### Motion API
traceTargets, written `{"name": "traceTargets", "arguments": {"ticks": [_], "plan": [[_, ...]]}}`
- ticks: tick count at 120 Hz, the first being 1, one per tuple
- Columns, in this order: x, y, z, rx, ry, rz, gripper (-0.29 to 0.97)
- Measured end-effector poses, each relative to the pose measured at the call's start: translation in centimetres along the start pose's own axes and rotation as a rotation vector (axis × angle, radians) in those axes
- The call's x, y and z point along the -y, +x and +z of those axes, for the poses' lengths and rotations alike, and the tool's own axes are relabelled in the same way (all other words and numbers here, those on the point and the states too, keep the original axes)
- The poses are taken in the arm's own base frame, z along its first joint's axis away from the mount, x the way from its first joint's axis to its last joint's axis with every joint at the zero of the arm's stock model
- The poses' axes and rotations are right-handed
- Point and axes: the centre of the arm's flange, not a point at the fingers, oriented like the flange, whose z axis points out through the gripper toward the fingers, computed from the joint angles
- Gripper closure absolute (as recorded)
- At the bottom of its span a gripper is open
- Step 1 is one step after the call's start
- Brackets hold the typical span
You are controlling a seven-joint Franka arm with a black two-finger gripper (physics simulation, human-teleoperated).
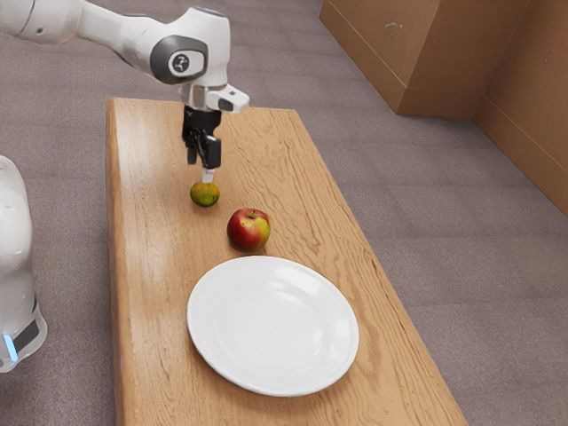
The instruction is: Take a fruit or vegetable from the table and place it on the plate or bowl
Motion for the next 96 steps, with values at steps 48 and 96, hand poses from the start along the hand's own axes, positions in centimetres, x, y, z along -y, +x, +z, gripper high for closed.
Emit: {"name": "traceTargets", "arguments": {"ticks": [48, 96], "plan": [[0.9, 3.6, 1.5, -0.063, -0.005, 0.053, 0.0], [-3.0, -0.4, 1.1, -0.069, -0.041, 0.159, 0.0]]}}
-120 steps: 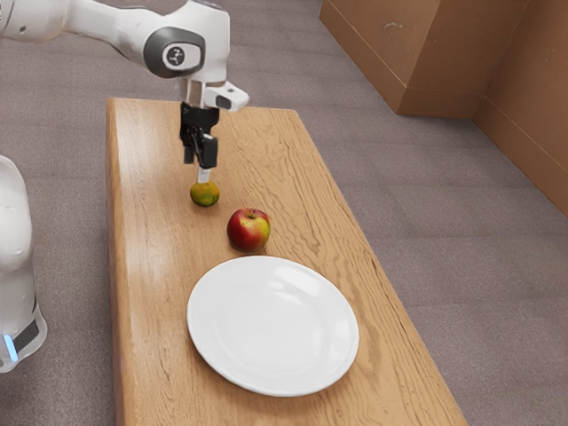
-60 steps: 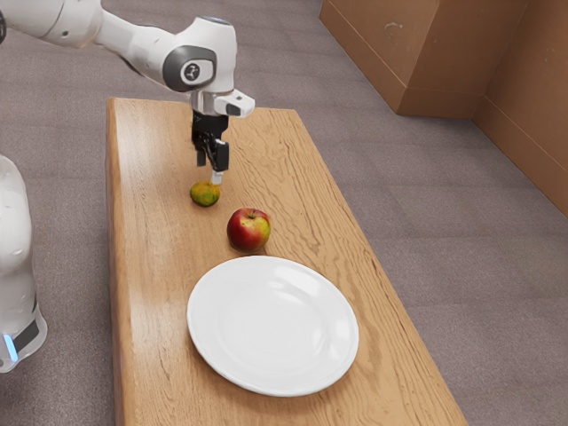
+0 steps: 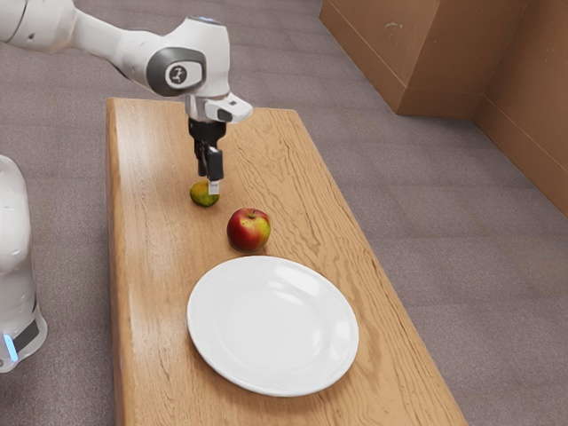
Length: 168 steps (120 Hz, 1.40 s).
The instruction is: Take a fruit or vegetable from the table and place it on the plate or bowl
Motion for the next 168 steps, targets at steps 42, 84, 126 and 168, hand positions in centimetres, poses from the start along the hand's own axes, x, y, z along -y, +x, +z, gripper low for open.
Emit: {"name": "traceTargets", "arguments": {"ticks": [42, 84, 126, 168], "plan": [[2.1, -2.3, -0.8, 0.0, 0.004, -0.042, 0.0], [3.0, -2.6, -1.0, -0.012, 0.012, -0.038, 0.0], [6.9, -4.6, -1.2, -0.028, -0.016, -0.087, 0.0], [6.9, 0.7, -1.7, -0.06, 0.034, 0.015, 0.0]]}}
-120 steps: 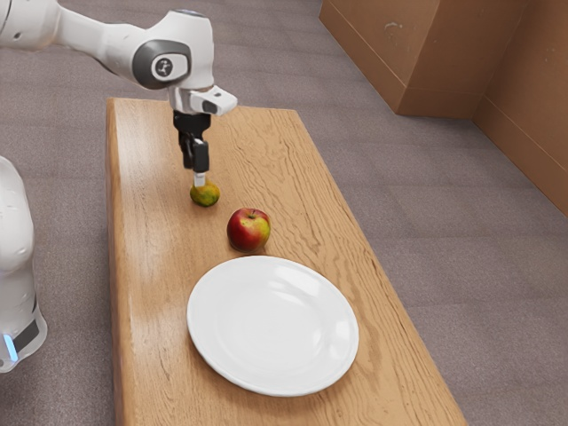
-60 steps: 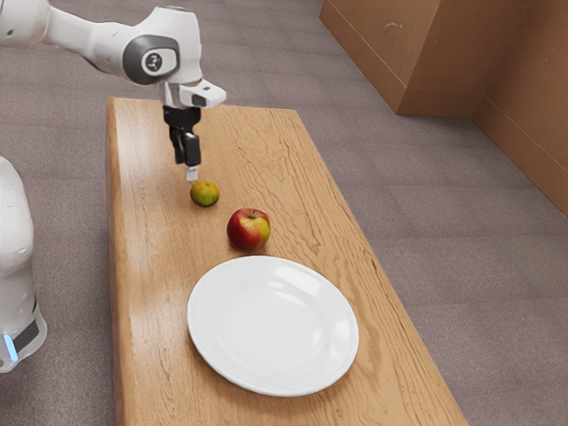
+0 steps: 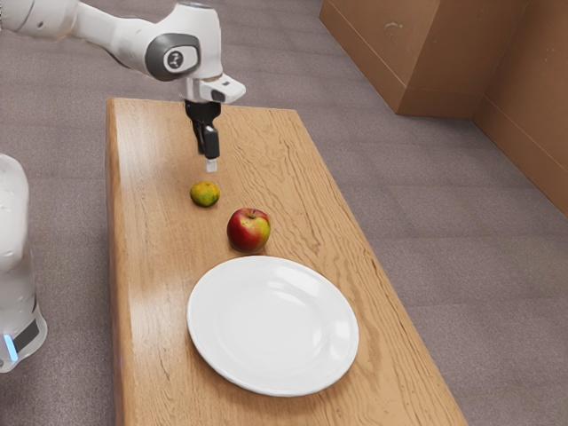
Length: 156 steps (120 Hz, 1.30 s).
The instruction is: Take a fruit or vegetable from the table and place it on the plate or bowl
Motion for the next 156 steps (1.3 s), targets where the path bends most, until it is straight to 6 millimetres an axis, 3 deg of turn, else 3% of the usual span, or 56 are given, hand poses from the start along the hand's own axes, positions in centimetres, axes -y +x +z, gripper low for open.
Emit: {"name": "traceTargets", "arguments": {"ticks": [14, 27, 45, 68, 101, 133, 156], "plan": [[-1.1, 0.8, 0.1, -0.02, -0.007, 0.02, 0.0], [-1.5, 0.4, 1.0, -0.017, -0.026, 0.019, 0.0], [-3.8, -0.3, 1.2, -0.025, -0.043, 0.051, 0.0], [-3.6, -2.4, 1.8, -0.021, -0.057, 0.017, 0.0], [-3.8, -2.7, 2.6, -0.005, -0.065, 0.015, 0.0], [-3.3, -2.0, 5.7, 0.049, -0.075, -0.001, 0.0], [-3.2, -1.7, 6.2, 0.044, -0.081, -0.004, 0.05]]}}
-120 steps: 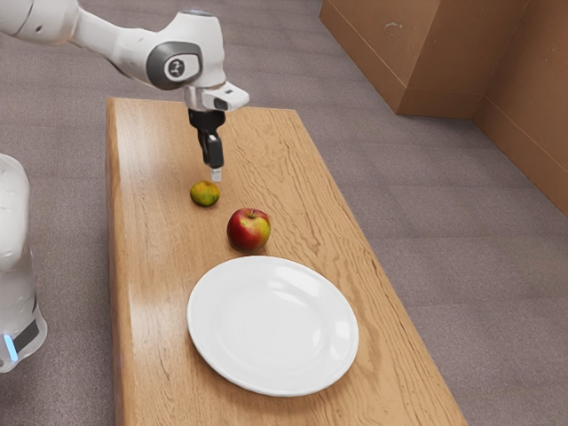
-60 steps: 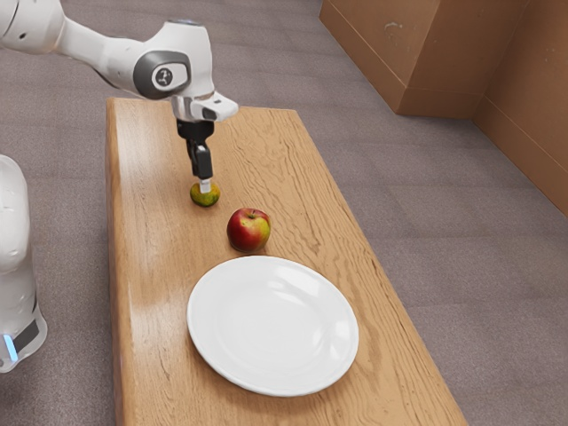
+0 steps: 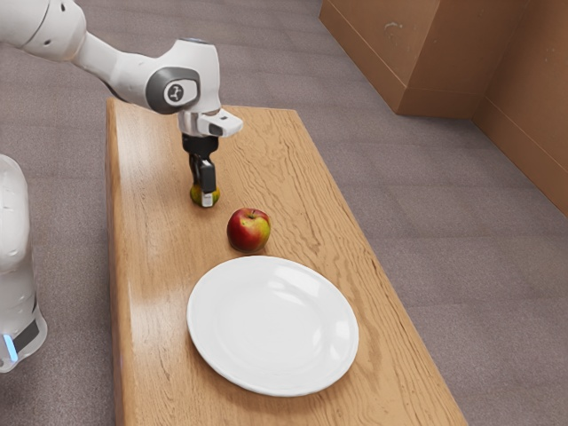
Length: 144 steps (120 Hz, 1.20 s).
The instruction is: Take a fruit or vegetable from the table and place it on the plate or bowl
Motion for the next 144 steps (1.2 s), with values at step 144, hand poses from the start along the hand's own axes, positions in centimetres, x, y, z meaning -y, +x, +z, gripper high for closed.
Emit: {"name": "traceTargets", "arguments": {"ticks": [144], "plan": [[-25.6, 10.5, -0.2, 0.022, -0.05, 0.432, 0.35]]}}
